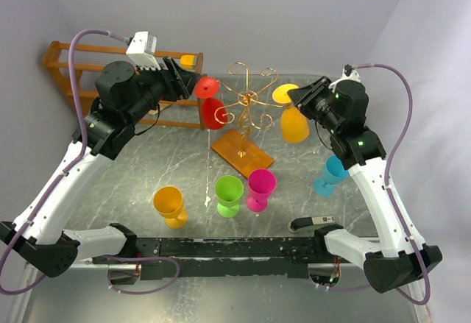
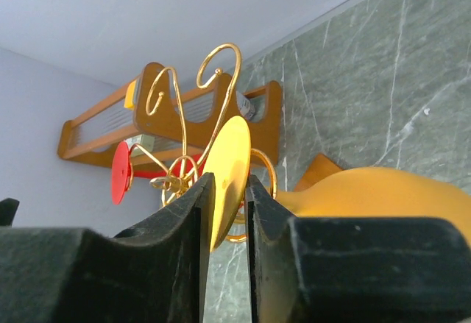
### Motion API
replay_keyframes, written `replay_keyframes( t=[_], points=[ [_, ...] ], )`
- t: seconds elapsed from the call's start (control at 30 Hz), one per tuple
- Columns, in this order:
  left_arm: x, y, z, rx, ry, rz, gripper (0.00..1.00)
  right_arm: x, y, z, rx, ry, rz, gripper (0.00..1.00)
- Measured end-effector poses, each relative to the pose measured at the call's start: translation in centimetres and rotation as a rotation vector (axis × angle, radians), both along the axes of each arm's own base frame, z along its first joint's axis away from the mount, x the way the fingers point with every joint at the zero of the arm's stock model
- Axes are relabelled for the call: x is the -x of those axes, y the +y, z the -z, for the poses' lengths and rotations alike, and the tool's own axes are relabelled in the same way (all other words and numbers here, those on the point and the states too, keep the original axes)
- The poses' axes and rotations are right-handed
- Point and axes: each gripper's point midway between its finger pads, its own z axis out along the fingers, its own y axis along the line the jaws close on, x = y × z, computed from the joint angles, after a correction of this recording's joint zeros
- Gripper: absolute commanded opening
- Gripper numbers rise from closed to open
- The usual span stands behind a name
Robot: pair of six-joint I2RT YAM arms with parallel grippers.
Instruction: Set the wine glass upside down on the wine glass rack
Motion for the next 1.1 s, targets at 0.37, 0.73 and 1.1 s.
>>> replay_keyframes(
  t=[0.37,0.73,1.1],
  points=[
    [0.5,1.4,-0.2,-0.022,-0.009,-0.047,0.67,-0.7,0.0,0.3,0.025,-0.005,0.002,0.47],
    [1.0,2.8,-0.5,-0.041,-0.017,-0.093,0.68,-0.9,-0.7,0.4,0.074,-0.013,0.023,0.73],
    [0.9,5.1,-0.8,-0.115,-0.071,-0.188,0.74,0.6,-4.5,-2.1,0.126,-0.117,0.19,0.75]
  ],
)
